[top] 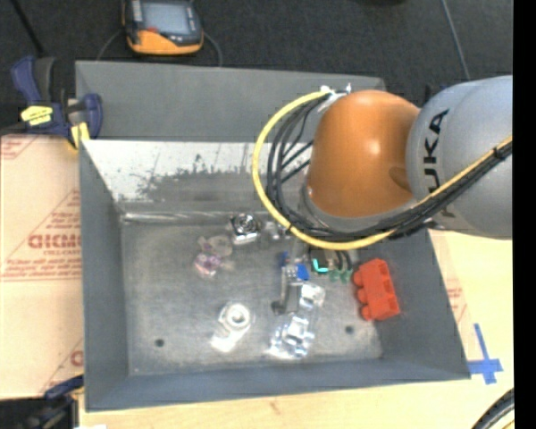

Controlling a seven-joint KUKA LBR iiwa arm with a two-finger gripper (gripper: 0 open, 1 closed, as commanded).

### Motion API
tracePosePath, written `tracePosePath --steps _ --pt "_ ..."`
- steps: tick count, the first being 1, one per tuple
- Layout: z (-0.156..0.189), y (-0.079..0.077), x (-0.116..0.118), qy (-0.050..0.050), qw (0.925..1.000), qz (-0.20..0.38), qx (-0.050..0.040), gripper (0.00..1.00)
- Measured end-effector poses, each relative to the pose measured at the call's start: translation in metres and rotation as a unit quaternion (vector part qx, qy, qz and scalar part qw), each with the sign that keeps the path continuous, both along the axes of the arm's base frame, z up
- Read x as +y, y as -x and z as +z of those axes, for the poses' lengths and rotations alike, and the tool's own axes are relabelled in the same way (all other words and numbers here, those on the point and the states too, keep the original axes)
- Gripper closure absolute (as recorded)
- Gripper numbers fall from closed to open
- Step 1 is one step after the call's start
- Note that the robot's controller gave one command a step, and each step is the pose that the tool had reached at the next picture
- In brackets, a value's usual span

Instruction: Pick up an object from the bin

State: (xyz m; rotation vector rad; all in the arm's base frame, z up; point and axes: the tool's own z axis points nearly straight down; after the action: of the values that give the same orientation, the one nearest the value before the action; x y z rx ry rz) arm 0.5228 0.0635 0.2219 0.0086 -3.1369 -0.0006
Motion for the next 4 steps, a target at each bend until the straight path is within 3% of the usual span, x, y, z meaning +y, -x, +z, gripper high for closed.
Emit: tracePosePath --steps 1,2,3,4 --pt "-0.153 -0.089 0.031 0.000 0.9834 0.181 -0.0055 0.00" --pt "-0.119 -0.109 0.056 -0.001 0.9887 0.150 -0.0069 0.00" --pt "-0.110 -0.101 0.047 0.000 0.9839 0.179 -0.0032 0.00" --pt "-0.153 -0.113 0.050 0.000 0.9772 0.212 -0.0024 0.00"
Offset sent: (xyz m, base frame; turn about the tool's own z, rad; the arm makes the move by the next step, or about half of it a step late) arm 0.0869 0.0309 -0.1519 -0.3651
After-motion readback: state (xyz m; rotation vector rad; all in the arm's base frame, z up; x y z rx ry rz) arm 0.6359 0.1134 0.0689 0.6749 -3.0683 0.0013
